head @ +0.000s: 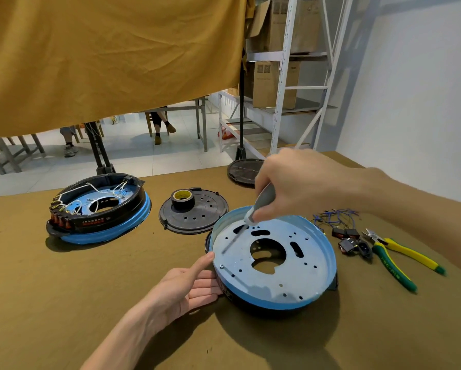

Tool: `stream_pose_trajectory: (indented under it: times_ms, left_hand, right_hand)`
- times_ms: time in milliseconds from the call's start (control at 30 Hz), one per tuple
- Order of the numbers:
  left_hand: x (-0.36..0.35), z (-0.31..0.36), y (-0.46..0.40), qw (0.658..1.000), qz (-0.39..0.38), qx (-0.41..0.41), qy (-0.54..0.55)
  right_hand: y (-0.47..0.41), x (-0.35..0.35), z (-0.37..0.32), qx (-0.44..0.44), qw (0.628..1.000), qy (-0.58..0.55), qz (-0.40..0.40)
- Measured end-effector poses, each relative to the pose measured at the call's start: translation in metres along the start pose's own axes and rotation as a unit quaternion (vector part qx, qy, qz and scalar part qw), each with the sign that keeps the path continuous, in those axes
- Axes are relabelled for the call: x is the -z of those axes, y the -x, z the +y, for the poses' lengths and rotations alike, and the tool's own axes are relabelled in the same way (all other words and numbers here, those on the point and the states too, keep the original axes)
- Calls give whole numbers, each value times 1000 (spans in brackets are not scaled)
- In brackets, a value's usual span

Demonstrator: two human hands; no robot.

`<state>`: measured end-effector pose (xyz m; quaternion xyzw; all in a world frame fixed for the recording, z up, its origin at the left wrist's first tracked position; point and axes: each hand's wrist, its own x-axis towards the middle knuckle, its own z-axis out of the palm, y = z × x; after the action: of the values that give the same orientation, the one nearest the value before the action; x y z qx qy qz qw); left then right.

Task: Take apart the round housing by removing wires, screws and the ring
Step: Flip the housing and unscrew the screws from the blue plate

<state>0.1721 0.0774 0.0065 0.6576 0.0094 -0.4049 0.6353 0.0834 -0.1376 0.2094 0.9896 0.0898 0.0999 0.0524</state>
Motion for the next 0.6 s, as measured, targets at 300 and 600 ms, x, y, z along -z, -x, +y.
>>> stream_pose_trajectory:
  times_ms: [300,600]
  left_hand:
    - [-12,-5,0,996,62,-51,-36]
    - [21,-6,-1,988,114,-77,69]
  right_hand:
    - [67,-97,49,-351,731,-567,148]
    - [124,-174,83,-415,821,-362,153]
